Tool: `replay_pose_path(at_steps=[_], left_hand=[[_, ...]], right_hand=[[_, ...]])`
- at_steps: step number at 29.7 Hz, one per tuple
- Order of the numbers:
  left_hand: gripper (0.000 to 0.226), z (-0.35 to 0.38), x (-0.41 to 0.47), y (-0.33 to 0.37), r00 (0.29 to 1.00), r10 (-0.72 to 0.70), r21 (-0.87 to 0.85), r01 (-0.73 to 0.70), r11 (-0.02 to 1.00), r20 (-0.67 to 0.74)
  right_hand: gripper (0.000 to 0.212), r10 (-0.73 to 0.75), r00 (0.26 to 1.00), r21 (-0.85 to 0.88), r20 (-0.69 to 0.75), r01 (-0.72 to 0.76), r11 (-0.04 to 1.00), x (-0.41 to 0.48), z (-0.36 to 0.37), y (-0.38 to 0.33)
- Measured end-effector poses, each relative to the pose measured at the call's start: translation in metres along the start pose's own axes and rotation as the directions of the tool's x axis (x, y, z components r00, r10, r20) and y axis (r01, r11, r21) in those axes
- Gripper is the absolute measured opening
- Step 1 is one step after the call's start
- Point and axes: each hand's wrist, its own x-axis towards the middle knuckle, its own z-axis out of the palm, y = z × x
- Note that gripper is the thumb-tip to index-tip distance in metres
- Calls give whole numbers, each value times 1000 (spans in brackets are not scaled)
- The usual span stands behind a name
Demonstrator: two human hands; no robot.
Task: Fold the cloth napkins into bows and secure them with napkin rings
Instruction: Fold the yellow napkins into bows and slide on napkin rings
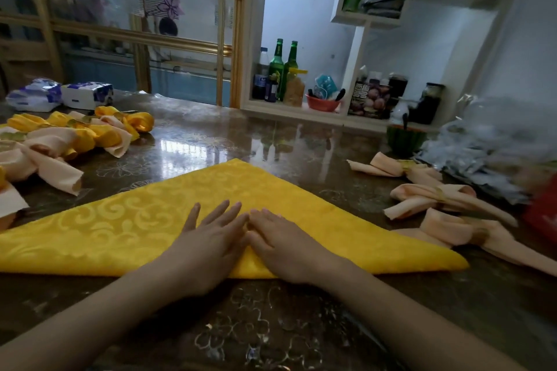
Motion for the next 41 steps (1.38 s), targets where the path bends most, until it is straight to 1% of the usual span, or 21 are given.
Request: replay_pose_path(at_steps=[3,6,7,11,14,16,17,18,20,21,22,24,26,29,30,32,35,37,38,40,41], left_hand=[[95,9,-1,-1,998,-43,58,40,997,50],[133,5,-4,-2,996,-35,49,31,998,79],[139,6,-4,-2,996,-38,47,34,998,85],[143,6,-4,3,995,-36,39,33,999,94],[145,4,-5,2,992,-29,57,22,998,127],[140,1,-7,4,995,-10,114,-1,994,94],[129,-3,-9,7,999,6,157,-15,988,54],[109,-2,-8,15,999,46,200,-47,979,8],[65,-11,-21,21,986,108,265,-71,962,-130],[54,-14,-26,21,975,125,253,-76,964,-186],[50,-15,-34,13,971,101,224,-52,973,-217],[50,-13,-44,-7,980,-1,132,28,991,-198],[62,-11,-64,-42,991,-111,64,116,991,-68],[119,-13,-99,-89,981,-179,70,174,982,78],[125,-14,-111,-105,971,-217,76,210,975,100],[119,-24,-130,-131,955,-285,72,279,958,85],[131,-25,-157,-160,925,-376,87,371,925,59],[115,-25,-166,-170,916,-402,148,396,906,8],[105,-27,-166,-166,925,-378,193,377,906,-33],[83,-31,-156,-156,946,-182,292,259,921,-267],[71,-37,-146,-146,918,-68,311,202,929,-391]], right_hand=[[55,9,999,-39,52,-7,999,-10,6,6],[60,79,992,-59,102,-74,996,-28,-1,34],[60,102,989,-67,105,-95,993,-38,-3,45],[56,220,970,-96,102,-211,973,-86,-17,89],[54,303,944,-88,133,-294,952,-108,-33,102],[56,316,942,-121,109,-304,945,-109,-43,94],[58,296,954,-148,43,-287,946,-104,-47,83],[59,261,965,-161,-27,-262,952,-102,-46,73],[53,118,983,-100,-144,-133,986,-77,-40,36],[49,50,988,-66,-149,-61,996,-63,-34,17],[47,-25,991,-48,-132,18,999,-45,-24,-6],[46,-137,987,-78,-88,130,988,-16,-8,-36],[46,-171,985,-54,-30,169,984,6,7,-57],[53,-136,989,-58,61,140,988,17,18,-56],[54,-134,988,-71,73,139,988,18,20,-55],[54,-134,987,-67,84,139,988,20,18,-52],[54,-139,985,-42,104,144,989,23,21,-57],[54,-153,983,-59,103,159,985,25,16,-62],[54,-149,982,-59,115,157,986,23,16,-64],[55,-148,979,-9,138,151,989,22,9,-67],[54,-138,983,53,118,132,990,24,4,-66]])
